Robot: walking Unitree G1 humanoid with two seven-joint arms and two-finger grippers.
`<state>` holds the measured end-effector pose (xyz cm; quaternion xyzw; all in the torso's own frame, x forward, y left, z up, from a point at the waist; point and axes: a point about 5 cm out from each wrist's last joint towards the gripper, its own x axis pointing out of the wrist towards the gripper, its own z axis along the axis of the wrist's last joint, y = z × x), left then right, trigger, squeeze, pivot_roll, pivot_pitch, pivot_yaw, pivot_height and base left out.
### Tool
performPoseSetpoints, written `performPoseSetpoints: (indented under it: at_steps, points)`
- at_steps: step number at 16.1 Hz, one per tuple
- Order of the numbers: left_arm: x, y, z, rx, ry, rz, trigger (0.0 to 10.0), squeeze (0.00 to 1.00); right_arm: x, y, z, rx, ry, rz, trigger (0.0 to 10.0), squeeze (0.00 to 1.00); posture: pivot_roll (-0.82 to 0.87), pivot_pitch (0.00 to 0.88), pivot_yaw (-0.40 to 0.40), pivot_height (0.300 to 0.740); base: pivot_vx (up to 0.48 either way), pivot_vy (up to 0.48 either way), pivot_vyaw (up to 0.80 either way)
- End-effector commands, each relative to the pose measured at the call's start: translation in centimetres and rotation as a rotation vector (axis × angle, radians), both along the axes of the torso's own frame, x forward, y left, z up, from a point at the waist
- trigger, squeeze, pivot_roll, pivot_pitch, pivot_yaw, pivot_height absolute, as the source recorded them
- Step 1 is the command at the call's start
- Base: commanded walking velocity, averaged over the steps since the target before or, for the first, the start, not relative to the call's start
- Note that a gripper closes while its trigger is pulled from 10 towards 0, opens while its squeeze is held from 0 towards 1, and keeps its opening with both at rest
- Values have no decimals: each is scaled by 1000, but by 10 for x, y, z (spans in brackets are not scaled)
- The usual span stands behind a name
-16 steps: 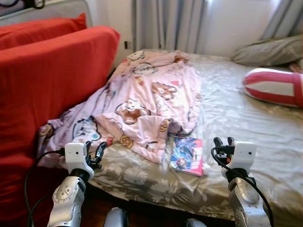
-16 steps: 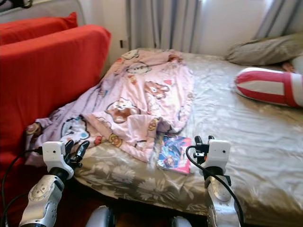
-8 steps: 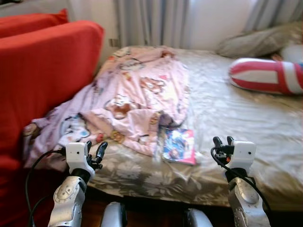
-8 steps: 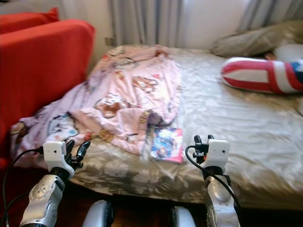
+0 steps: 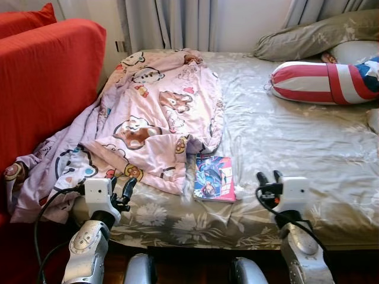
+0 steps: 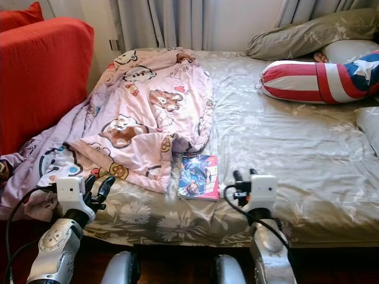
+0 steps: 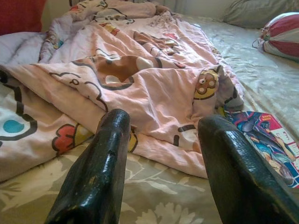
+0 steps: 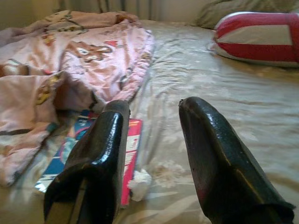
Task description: Clean up the room
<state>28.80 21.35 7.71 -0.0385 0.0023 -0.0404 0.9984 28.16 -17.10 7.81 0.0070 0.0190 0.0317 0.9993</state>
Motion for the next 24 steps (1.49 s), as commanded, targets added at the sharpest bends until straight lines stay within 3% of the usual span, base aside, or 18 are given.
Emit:
performPoseSetpoints:
  at_steps: [1,4,17,19,24]
  points:
    - [2,-2,6,-7,-17,-11,10000,0,-3,0,-4,-23,16,22,10000,0,3,46,-28,582,277,0,0]
    - [2,-3,6,-8,-19,-16,10000,0,-4,3,-4,-13,11,38,10000,0,2,44,-27,582,301,0,333]
    - [1,-6,5,-19,-10,-33,10000,0,1,-8,-13,6,68,-47,10000,0,1,47,-27,582,308,0,0]
    - [1,-8,5,-23,-8,-40,10000,0,4,-9,-21,7,119,-45,10000,0,2,50,-27,582,0,0,0]
    - [17,-26,18,-57,-39,-95,10000,0,29,-15,-36,52,254,-73,10000,0,22,91,-15,582,0,0,0]
